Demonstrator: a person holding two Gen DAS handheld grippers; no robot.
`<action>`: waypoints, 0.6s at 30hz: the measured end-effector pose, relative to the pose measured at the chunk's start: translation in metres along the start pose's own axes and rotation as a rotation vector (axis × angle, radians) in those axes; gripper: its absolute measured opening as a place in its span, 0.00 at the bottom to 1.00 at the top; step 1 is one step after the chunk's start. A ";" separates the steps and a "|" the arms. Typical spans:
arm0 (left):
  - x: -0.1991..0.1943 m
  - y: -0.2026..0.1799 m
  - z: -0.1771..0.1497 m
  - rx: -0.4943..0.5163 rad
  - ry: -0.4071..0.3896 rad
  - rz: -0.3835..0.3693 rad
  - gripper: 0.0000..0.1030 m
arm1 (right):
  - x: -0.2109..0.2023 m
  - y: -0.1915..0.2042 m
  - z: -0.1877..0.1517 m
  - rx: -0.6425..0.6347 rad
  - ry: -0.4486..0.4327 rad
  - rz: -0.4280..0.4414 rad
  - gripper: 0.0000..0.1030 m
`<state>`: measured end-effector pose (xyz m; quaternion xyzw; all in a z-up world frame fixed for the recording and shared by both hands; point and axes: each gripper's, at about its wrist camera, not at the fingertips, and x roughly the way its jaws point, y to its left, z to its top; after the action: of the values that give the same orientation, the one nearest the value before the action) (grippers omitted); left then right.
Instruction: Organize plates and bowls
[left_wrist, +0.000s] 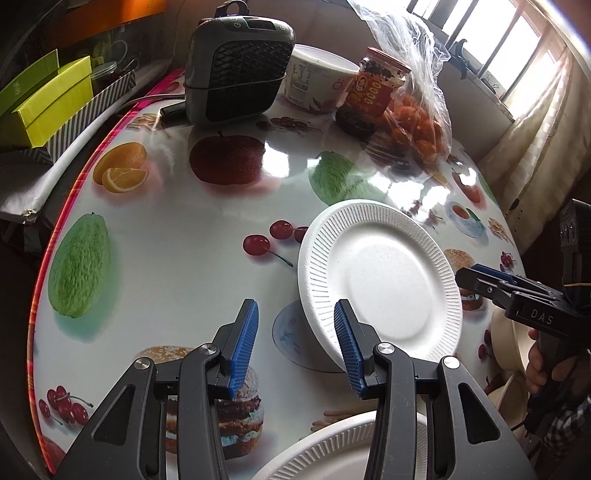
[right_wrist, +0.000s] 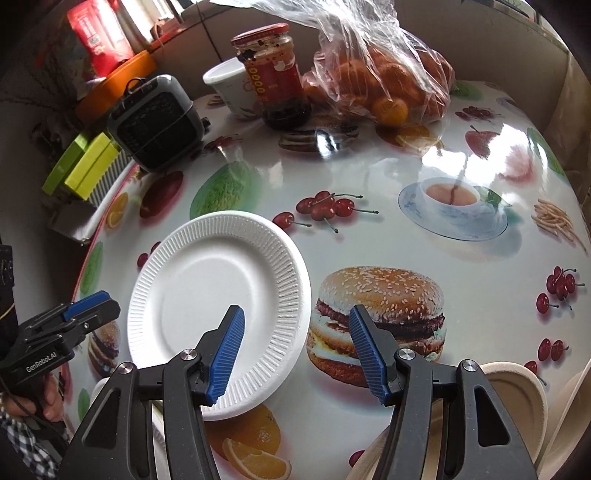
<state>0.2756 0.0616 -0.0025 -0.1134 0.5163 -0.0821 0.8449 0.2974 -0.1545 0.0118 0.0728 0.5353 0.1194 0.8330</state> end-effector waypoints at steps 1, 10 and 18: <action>0.001 0.001 0.000 -0.013 0.007 -0.011 0.41 | 0.001 0.000 0.000 0.008 0.004 0.005 0.57; 0.011 0.000 -0.002 -0.037 0.038 -0.041 0.29 | 0.007 0.000 -0.001 0.023 0.027 0.026 0.48; 0.012 0.001 -0.002 -0.052 0.045 -0.053 0.17 | 0.010 0.000 -0.004 0.029 0.040 0.051 0.33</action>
<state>0.2793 0.0595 -0.0143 -0.1470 0.5338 -0.0936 0.8275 0.2980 -0.1517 0.0017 0.0961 0.5515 0.1341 0.8177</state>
